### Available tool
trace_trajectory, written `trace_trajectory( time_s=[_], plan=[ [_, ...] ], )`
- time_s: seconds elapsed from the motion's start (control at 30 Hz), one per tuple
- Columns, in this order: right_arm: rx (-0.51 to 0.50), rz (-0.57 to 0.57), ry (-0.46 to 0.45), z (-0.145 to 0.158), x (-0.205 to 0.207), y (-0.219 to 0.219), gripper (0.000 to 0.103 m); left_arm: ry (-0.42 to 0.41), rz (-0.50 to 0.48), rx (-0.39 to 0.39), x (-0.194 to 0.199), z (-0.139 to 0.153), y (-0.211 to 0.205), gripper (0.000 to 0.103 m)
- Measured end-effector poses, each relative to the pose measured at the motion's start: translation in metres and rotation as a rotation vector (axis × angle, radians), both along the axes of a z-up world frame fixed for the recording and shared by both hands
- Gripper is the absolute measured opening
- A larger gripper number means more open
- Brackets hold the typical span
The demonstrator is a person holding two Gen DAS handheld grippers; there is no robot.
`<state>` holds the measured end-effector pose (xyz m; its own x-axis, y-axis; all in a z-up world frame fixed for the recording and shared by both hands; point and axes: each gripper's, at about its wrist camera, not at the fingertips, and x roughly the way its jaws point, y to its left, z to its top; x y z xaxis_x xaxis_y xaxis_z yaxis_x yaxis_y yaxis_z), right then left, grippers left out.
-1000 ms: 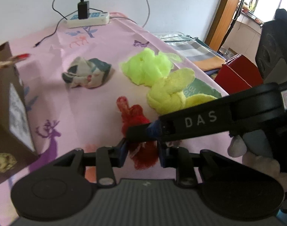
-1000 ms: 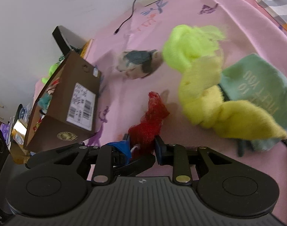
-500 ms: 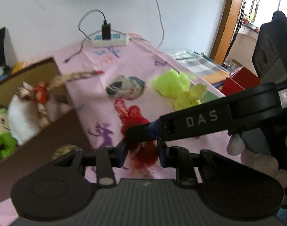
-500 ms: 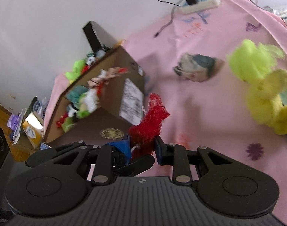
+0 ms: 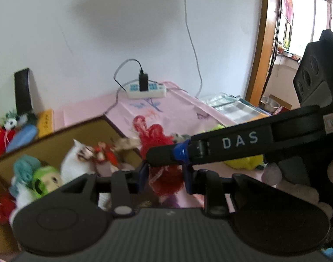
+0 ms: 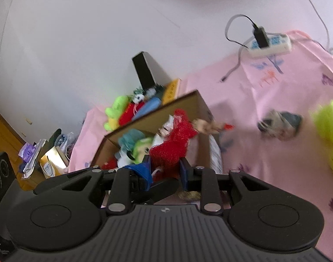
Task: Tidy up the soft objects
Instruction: 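Lift the red plush with the right gripper and carry it over the box, then lower the red plush into the box and open the right gripper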
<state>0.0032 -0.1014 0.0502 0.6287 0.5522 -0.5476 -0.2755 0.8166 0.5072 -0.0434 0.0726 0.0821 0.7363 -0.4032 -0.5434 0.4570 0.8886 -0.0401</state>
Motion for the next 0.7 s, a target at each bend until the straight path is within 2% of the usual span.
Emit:
trace_trajectory(
  time_s=[0.17, 0.3, 0.7],
  plan=[
    [-0.035, 0.019, -0.038, 0.003, 0.017, 0.026, 0.010, -0.008, 0.029, -0.008, 0.017, 0.001, 0.023, 0.025],
    [-0.052, 0.029, -0.010, -0.005, 0.036, 0.039, 0.010, 0.022, 0.051, -0.024, 0.037, -0.008, 0.036, 0.025],
    [-0.166, 0.048, 0.068, -0.033, 0.068, 0.066, 0.010, 0.187, 0.084, -0.066, 0.080, -0.040, 0.058, 0.025]
  ],
)
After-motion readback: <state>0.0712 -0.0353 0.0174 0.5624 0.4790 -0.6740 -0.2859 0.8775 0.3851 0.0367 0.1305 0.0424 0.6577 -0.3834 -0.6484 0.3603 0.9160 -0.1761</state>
